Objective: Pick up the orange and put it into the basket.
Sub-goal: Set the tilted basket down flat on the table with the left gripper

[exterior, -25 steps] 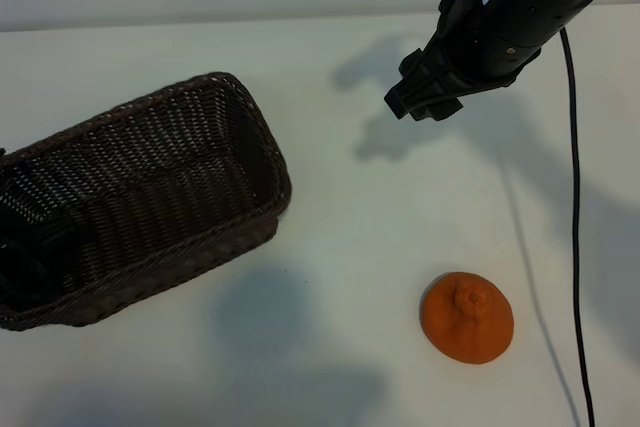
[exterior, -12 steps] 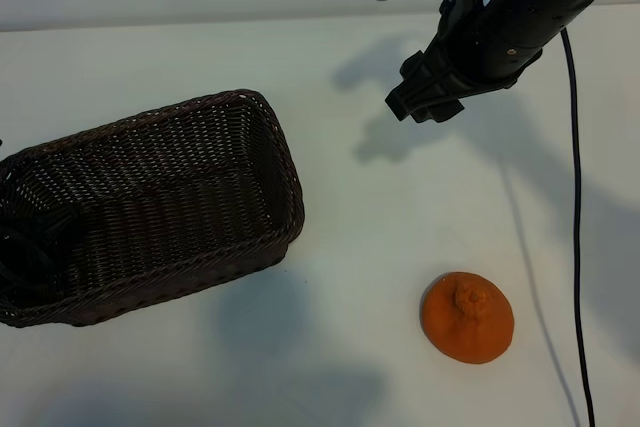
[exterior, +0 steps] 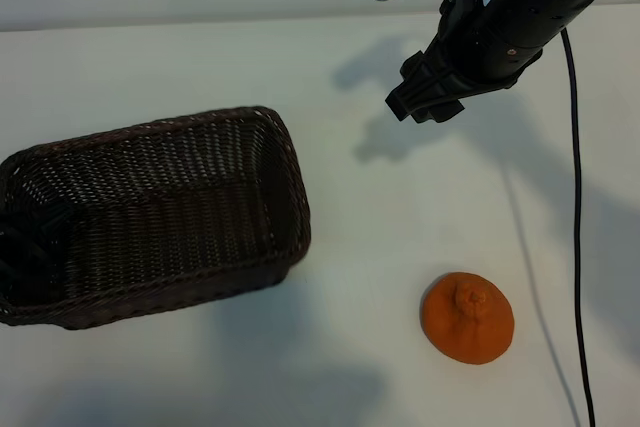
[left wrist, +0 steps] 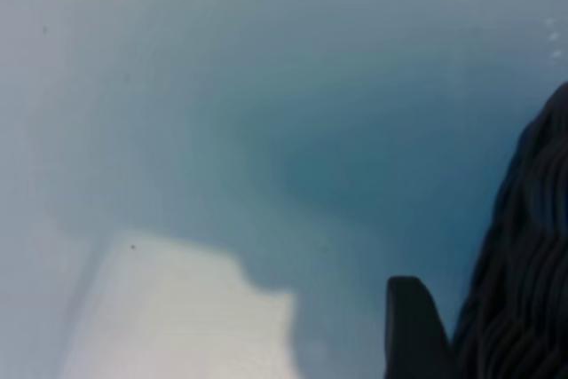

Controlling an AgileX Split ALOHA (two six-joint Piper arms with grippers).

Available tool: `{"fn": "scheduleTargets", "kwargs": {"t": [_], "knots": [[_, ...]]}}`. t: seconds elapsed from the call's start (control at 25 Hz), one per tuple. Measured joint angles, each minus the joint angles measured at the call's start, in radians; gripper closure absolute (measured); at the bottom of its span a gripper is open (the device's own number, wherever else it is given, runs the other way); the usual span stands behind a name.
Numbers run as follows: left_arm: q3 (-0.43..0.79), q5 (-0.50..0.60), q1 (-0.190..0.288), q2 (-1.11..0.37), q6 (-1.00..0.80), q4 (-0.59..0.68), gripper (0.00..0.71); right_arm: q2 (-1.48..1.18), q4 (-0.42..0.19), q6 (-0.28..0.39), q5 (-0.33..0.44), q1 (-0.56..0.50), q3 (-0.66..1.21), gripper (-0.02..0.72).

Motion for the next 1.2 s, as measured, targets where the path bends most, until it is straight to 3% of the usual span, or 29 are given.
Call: {"fn": "scheduleTargets", "kwargs": {"t": [0.36, 0.6, 1.2], "knots": [[-0.123, 0.118, 0.000, -0.047, 0.386, -0.312, 0.299, 0.000, 0.000, 0.000, 0.005, 0.000, 0.000, 0.108], [-0.140, 0.128, 0.000, -0.047, 0.592, -0.512, 0.295, 0.000, 0.000, 0.000, 0.018, 0.000, 0.000, 0.108], [-0.140, 0.101, 0.000, -0.049, 0.792, -0.760, 0.291, 0.000, 0.000, 0.000, 0.039, 0.000, 0.000, 0.108]]}}
